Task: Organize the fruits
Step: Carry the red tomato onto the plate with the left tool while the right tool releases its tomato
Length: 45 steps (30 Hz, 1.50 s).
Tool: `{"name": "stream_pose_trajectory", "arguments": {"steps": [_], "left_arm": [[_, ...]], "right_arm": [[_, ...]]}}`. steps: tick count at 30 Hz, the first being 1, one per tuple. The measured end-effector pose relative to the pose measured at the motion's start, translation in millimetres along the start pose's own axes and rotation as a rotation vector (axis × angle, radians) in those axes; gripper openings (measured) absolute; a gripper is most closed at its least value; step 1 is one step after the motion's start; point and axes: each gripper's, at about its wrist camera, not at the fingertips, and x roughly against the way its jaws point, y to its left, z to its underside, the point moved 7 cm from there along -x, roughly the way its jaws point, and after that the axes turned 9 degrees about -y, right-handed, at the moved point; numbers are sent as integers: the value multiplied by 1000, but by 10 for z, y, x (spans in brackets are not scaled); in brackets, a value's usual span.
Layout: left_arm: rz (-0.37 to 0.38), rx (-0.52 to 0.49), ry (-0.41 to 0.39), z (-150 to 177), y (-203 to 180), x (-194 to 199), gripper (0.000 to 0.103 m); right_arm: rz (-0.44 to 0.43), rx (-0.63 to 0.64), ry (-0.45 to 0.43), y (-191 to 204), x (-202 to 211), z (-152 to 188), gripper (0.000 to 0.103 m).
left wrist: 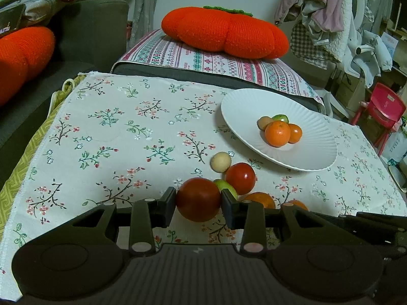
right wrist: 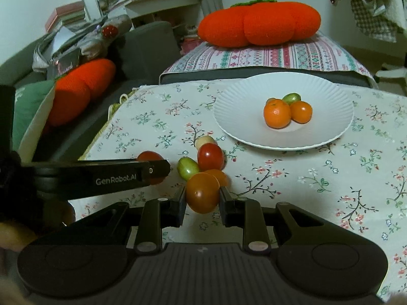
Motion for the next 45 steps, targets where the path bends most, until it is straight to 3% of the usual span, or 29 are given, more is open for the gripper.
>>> {"name": "stream_pose_trajectory", "arguments": {"steps": [9,16,27,33,45], "left_arm": [[31,3,-35,-119,-49,2,19],[70,-37,-94,-285,-186,-53,19],[131,-103,-183,-466,-461,-228,19],[183,-113,-188,-499,-606,-392,19],[211,-145,-149,-412,-702,-624,19]], "right_arm": [[24,-14,-57,-146,151,-153,24],[49,-107,-117,-531,212,-377,24],[133,-17,-148,-674,13,-514,24],[153,-10,-155,-787,-106,-543,24],[177,25,-111,-833,-264,-470,25]]}}
